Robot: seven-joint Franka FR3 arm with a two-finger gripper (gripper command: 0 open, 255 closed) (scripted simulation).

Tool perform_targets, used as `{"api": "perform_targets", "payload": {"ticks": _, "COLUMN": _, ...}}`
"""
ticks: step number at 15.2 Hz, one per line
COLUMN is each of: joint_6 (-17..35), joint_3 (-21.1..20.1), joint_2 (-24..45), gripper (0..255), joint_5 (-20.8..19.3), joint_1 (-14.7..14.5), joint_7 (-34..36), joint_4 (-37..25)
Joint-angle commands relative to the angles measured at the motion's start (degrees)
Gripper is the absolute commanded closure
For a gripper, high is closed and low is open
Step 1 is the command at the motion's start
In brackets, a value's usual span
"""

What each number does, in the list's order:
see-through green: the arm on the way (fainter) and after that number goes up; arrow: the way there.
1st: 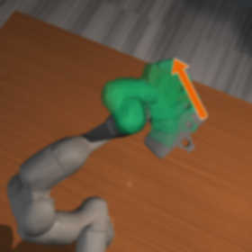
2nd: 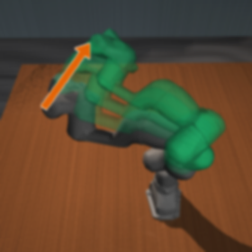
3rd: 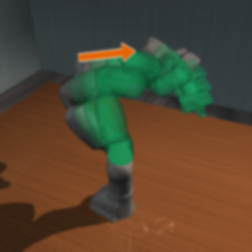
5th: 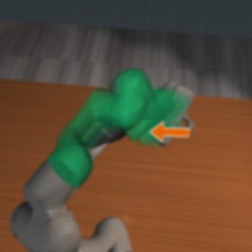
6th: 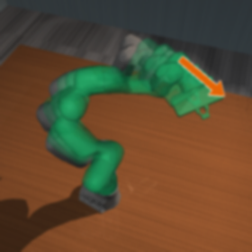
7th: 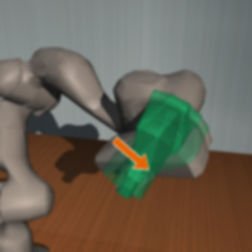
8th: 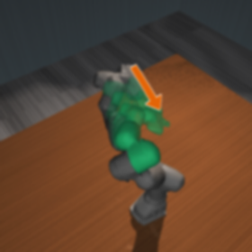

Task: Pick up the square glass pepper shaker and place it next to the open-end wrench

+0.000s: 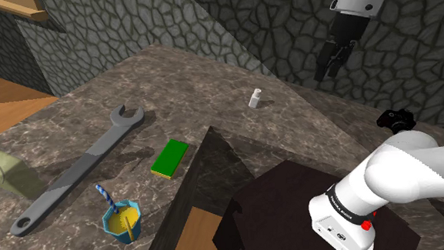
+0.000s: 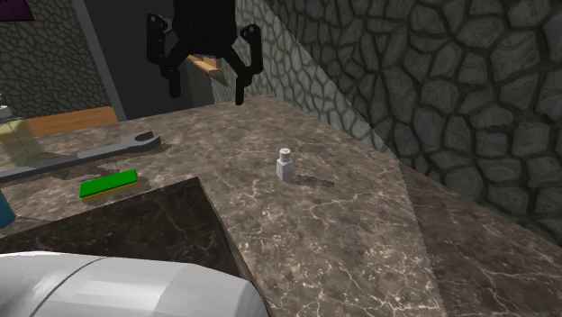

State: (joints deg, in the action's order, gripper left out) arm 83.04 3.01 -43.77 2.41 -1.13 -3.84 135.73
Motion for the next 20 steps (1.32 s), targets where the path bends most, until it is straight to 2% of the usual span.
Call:
{"api": "perform_targets", "payload": {"ticks": 1, "joint_6": 0.0, "joint_3": 0.0, "joint_2": 0.0, "gripper": 0, "joint_5": 0.0, "joint_1": 0.0, "joint_7": 0.0, "joint_4": 0.0}}
{"api": "perform_targets", "payload": {"ticks": 10, "joint_6": 15.35, "joint_3": 1.57, "joint_2": 16.43, "gripper": 0, "joint_5": -1.88, "joint_1": 0.74, "joint_7": -1.6, "joint_4": -1.27}}
{"api": "perform_targets", "payload": {"ticks": 20, "joint_6": 27.89, "joint_3": 3.28, "joint_2": 37.48, "gripper": 0, "joint_5": -2.53, "joint_1": 1.51, "joint_7": -3.1, "joint_4": -10.07}}
